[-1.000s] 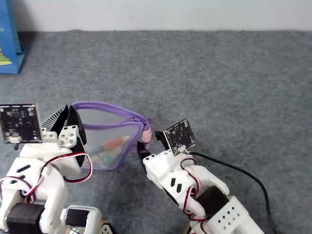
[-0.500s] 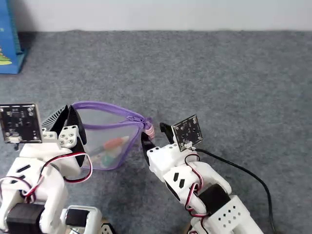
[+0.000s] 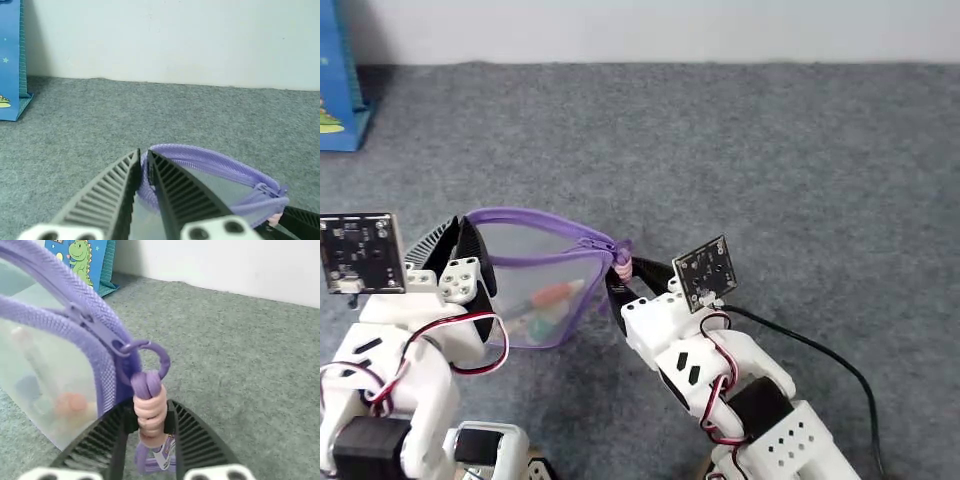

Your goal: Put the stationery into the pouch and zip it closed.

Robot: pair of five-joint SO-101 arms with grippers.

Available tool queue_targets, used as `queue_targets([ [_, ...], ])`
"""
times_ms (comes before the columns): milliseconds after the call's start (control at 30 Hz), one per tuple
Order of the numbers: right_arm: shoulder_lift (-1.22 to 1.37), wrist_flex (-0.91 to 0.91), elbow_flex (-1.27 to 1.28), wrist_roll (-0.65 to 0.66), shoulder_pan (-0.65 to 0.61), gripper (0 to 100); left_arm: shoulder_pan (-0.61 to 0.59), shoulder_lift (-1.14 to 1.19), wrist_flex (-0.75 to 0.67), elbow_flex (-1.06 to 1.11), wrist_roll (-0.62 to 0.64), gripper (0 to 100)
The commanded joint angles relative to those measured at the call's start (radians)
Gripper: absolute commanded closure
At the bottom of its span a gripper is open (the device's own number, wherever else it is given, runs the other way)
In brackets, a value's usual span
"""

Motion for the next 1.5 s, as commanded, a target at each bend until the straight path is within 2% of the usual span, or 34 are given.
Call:
queue_targets([
  [0, 0.005, -0.010, -0.057, 0.012, -0.007, 99.0, -0.002, 0.018, 0.015, 0.113, -0.017, 99],
  [167, -0.030, 0.048, -0.064, 0.046, 0.002, 99.0, -0.002, 0.018, 0.015, 0.114, -0.017, 99],
  [300, -0.163, 0.188, -0.063, 0.054, 0.048, 99.1, 0.005, 0.018, 0.000, 0.114, -0.017, 99],
  [433, -0.366, 0.372, -0.064, 0.055, 0.056, 99.1, 0.008, 0.026, -0.114, 0.111, -0.014, 98],
  [533, -0.499, 0.492, -0.064, 0.055, 0.056, 99.1, 0.046, 0.032, -0.175, 0.116, -0.017, 88],
  [667, -0.490, 0.598, -0.087, 0.046, 0.054, 99.1, 0.213, 0.091, -0.175, 0.114, -0.012, 69],
  [800, -0.499, 0.611, -0.124, 0.046, 0.053, 99.1, 0.327, 0.187, -0.210, 0.113, -0.006, 67],
  [967, -0.499, 0.633, -0.126, 0.046, -0.007, 99.1, 0.394, 0.250, -0.215, 0.099, -0.008, 67],
  [1233, -0.499, 0.639, -0.127, 0.000, -0.036, 99.1, 0.411, 0.253, -0.169, -0.025, -0.003, 67],
  [1467, -0.501, 0.657, -0.187, -0.005, -0.038, 99.1, 0.440, 0.261, -0.345, 0.074, 0.000, 67],
])
